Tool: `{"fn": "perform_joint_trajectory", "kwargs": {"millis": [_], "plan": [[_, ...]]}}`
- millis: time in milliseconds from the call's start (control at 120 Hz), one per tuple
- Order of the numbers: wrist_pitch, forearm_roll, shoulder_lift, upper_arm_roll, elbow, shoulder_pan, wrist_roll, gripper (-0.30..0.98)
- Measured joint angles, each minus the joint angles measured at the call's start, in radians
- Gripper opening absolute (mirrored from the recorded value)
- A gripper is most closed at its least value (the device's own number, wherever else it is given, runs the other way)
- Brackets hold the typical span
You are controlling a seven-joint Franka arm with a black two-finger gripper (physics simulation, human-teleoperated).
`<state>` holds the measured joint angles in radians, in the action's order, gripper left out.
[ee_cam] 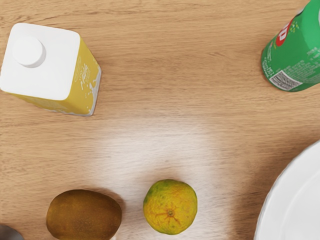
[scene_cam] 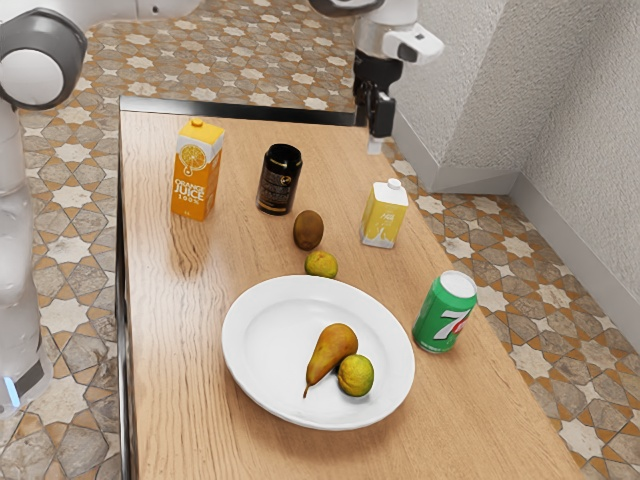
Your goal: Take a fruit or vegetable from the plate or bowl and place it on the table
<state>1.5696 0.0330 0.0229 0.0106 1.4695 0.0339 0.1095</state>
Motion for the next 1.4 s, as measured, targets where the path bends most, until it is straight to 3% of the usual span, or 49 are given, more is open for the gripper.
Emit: {"fn": "perform_joint_trajectory", "kwargs": {"millis": [233,358,500,725,850,942,1175,1400], "plan": [[0.002,-0.006,-0.007,0.01,-0.029,0.067,0.068,0.69],[0.003,-0.033,-0.122,0.062,-0.118,0.112,0.095,0.69],[0.01,-0.043,-0.203,0.164,-0.174,-0.002,0.119,0.68],[0.014,-0.048,-0.213,0.18,-0.192,0.001,0.147,0.69],[0.051,-0.063,-0.196,0.18,-0.122,-0.083,0.16,0.69],[0.065,-0.068,-0.161,0.18,-0.073,-0.201,0.168,0.69],[0.11,-0.028,0.057,0.178,0.23,-0.513,0.185,0.68],[0.177,0.003,0.072,0.176,0.321,-0.458,0.196,0.69]]}}
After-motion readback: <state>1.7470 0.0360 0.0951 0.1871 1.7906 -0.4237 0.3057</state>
